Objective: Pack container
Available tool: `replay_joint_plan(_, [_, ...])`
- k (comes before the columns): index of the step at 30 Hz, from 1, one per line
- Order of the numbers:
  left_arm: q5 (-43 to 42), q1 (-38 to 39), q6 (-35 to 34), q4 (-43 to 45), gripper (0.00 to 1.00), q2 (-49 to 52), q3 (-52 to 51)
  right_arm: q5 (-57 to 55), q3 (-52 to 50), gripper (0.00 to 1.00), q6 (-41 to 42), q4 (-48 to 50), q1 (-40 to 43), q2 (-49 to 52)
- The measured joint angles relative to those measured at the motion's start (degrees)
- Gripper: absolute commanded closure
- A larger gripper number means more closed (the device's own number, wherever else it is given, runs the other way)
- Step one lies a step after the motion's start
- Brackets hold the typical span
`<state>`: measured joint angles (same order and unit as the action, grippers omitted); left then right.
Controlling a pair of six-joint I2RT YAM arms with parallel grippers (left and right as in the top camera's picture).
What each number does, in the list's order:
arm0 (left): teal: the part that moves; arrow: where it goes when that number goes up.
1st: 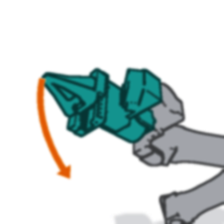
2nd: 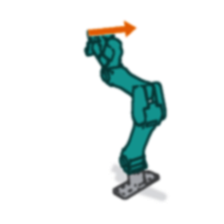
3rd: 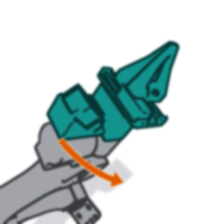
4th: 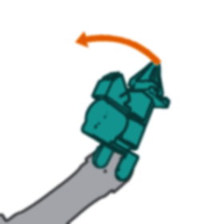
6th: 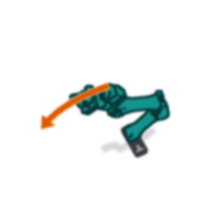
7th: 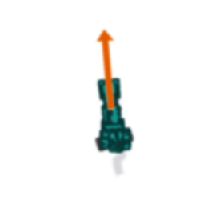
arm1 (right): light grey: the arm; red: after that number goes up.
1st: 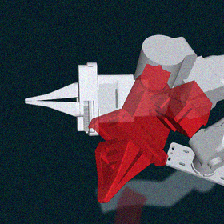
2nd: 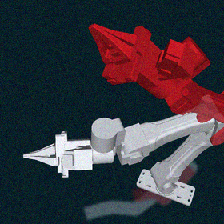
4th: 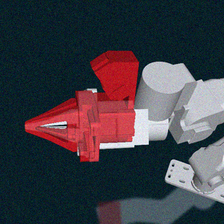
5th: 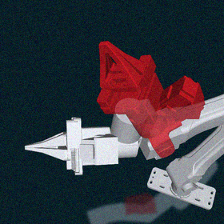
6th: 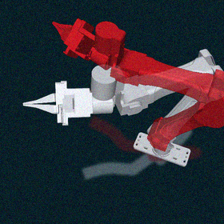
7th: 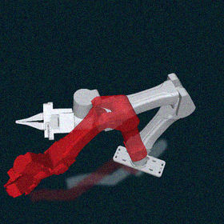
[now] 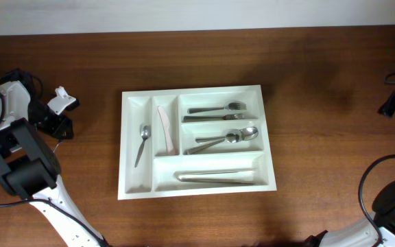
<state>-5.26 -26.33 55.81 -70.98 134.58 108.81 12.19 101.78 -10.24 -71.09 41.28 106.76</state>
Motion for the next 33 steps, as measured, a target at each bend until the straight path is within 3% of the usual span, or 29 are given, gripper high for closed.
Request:
replay_joint_plan(10, [2.4,-0.8,0.0,0.0,0.52,0.0,0.0,0.0,0.0,0.01,0.0,0.0,0.0,0.0])
replay_joint_plan(13, [2.8,-0.9,0.0,-0.1,0.57,0.0,0.0,0.0,0.0,0.01,0.0,0.0,0.0,0.0])
replay_joint_plan(21, [3.0,-0.9,0.0,-0.2,0.57,0.0,0.0,0.0,0.0,0.01,0.0,0.0,0.0,0.0])
replay_joint_plan(25, [3.0,-0.9,0.0,-0.2,0.64,0.0,0.0,0.0,0.0,0.01,0.0,0.0,0.0,0.0])
replay_joint_plan(33, [2.8,-0.9,0.0,-0.2,0.64,0.0,0.0,0.0,0.0,0.01,0.0,0.0,0.0,0.0])
